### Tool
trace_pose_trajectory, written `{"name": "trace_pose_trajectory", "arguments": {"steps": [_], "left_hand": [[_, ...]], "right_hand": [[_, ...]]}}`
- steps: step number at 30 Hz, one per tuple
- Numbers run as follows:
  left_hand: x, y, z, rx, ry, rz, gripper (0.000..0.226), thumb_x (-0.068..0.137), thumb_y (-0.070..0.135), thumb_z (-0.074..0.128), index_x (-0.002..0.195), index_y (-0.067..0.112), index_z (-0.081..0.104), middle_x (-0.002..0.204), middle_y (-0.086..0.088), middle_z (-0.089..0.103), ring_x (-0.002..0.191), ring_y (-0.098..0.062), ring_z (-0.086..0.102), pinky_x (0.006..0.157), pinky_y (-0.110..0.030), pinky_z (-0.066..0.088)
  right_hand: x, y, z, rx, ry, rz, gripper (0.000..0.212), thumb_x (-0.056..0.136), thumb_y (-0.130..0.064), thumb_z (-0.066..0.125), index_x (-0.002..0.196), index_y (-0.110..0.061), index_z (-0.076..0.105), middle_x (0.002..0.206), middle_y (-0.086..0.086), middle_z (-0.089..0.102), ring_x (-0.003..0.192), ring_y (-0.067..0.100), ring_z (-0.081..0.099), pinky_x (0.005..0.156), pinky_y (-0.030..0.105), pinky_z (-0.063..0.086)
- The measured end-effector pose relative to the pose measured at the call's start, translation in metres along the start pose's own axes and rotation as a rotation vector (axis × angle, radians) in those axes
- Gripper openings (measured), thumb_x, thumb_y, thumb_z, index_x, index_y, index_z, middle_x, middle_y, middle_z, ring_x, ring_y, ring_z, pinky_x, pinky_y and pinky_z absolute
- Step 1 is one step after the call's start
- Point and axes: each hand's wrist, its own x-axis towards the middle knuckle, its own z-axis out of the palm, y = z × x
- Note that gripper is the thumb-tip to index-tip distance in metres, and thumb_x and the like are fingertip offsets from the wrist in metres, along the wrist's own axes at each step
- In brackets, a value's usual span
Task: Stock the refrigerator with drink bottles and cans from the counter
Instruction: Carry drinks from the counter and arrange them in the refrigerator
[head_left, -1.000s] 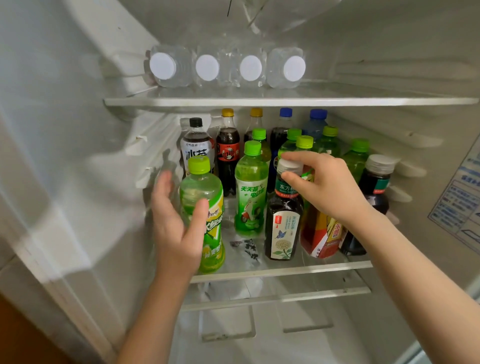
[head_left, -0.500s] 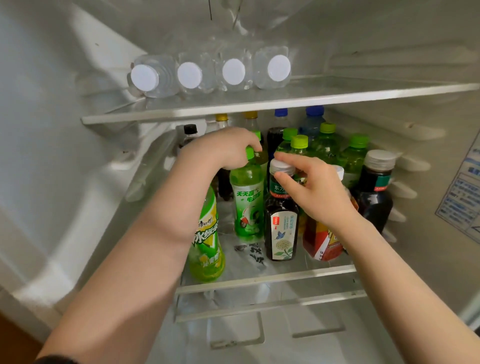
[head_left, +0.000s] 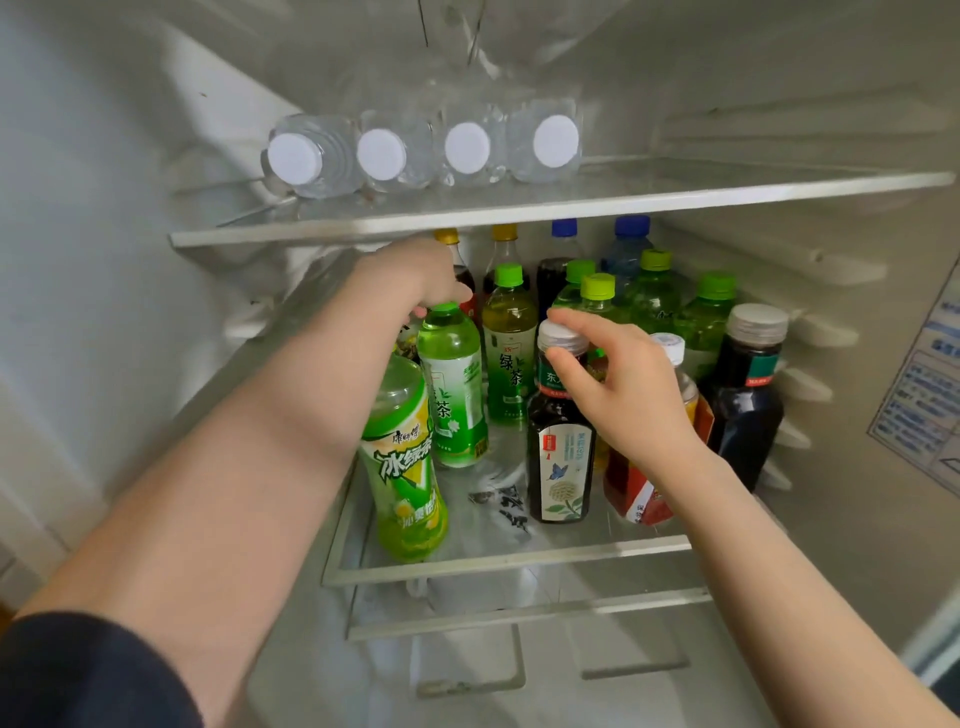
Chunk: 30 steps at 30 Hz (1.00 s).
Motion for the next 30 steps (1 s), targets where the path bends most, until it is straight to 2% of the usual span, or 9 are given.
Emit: {"name": "trace_pose_trajectory", "arguments": {"steps": [3, 8, 12, 15, 17, 22, 24, 27, 30], "left_hand": [[0.008, -0.005, -0.002, -0.106, -0.117, -0.032, 0.053, 0.090, 0.046, 0.058, 0.123, 0.006, 0.048, 0.107, -0.016, 0.063, 0.080, -0.028, 0.069, 0.061, -0.037, 0.056], [0.009, -0.009, -0.004, -0.217, -0.295, -0.021, 0.080, 0.086, 0.034, 0.069, 0.147, 0.010, 0.024, 0.140, -0.024, 0.045, 0.089, -0.028, 0.065, 0.054, -0.033, 0.056], [0.013, -0.028, -0.011, -0.211, -0.386, -0.126, 0.059, 0.089, 0.025, 0.065, 0.132, -0.009, 0.043, 0.121, -0.030, 0.058, 0.106, -0.034, 0.062, 0.089, -0.040, 0.053], [0.013, -0.042, -0.016, -0.198, -0.382, -0.181, 0.036, 0.089, 0.023, 0.064, 0.109, -0.005, 0.056, 0.079, -0.019, 0.066, 0.075, -0.024, 0.064, 0.068, -0.029, 0.057], [0.012, -0.046, -0.016, -0.225, -0.347, -0.165, 0.029, 0.087, 0.020, 0.067, 0.100, -0.005, 0.058, 0.071, -0.017, 0.064, 0.067, -0.021, 0.063, 0.066, -0.030, 0.057], [0.013, -0.049, -0.008, -0.287, -0.251, -0.077, 0.019, 0.086, 0.016, 0.069, 0.089, 0.004, 0.055, 0.091, -0.023, 0.064, 0.079, -0.029, 0.065, 0.073, -0.036, 0.054], [0.017, -0.048, -0.005, -0.277, -0.216, -0.038, 0.025, 0.086, 0.020, 0.070, 0.097, 0.007, 0.051, 0.095, -0.024, 0.063, 0.076, -0.028, 0.065, 0.061, -0.032, 0.055], [0.024, -0.045, -0.001, -0.208, -0.140, 0.020, 0.036, 0.085, 0.028, 0.071, 0.108, 0.014, 0.047, 0.081, -0.017, 0.064, 0.063, -0.020, 0.063, 0.039, -0.021, 0.047], [0.033, -0.043, 0.005, -0.196, -0.094, 0.092, 0.045, 0.084, 0.028, 0.072, 0.119, 0.012, 0.048, 0.107, -0.023, 0.061, 0.083, -0.032, 0.068, 0.064, -0.034, 0.057]], "right_hand": [[0.000, 0.000, 0.001, 0.001, -0.003, -0.001, 0.039, 0.091, -0.029, 0.059, 0.130, -0.026, 0.056, 0.125, -0.008, 0.062, 0.115, 0.015, 0.052, 0.091, 0.024, 0.040], [-0.001, 0.001, 0.001, 0.015, 0.001, -0.007, 0.040, 0.091, -0.028, 0.059, 0.131, -0.026, 0.056, 0.126, -0.008, 0.061, 0.116, 0.015, 0.052, 0.092, 0.025, 0.040], [-0.001, 0.001, 0.003, 0.016, 0.005, -0.004, 0.040, 0.091, -0.030, 0.059, 0.131, -0.027, 0.055, 0.126, -0.009, 0.061, 0.116, 0.014, 0.051, 0.091, 0.024, 0.040], [-0.001, 0.001, 0.004, 0.016, 0.014, -0.001, 0.040, 0.091, -0.030, 0.059, 0.131, -0.027, 0.055, 0.126, -0.010, 0.061, 0.116, 0.013, 0.051, 0.090, 0.022, 0.038], [-0.001, 0.001, 0.005, 0.015, 0.018, 0.003, 0.040, 0.091, -0.031, 0.059, 0.131, -0.027, 0.055, 0.126, -0.010, 0.061, 0.116, 0.013, 0.051, 0.089, 0.021, 0.037], [-0.001, 0.001, 0.007, 0.018, 0.029, -0.002, 0.039, 0.091, -0.030, 0.059, 0.130, -0.027, 0.056, 0.125, -0.008, 0.062, 0.116, 0.014, 0.052, 0.090, 0.023, 0.038], [-0.002, 0.001, 0.007, 0.023, 0.029, -0.004, 0.039, 0.091, -0.030, 0.059, 0.130, -0.027, 0.056, 0.125, -0.008, 0.062, 0.116, 0.014, 0.052, 0.091, 0.024, 0.038], [-0.002, 0.001, 0.007, 0.031, 0.032, -0.007, 0.040, 0.091, -0.030, 0.059, 0.130, -0.026, 0.056, 0.124, -0.008, 0.062, 0.115, 0.013, 0.052, 0.091, 0.024, 0.038], [-0.003, 0.002, 0.007, 0.030, 0.035, -0.010, 0.039, 0.090, -0.029, 0.060, 0.129, -0.026, 0.057, 0.124, -0.008, 0.062, 0.113, 0.013, 0.053, 0.091, 0.024, 0.039]]}}
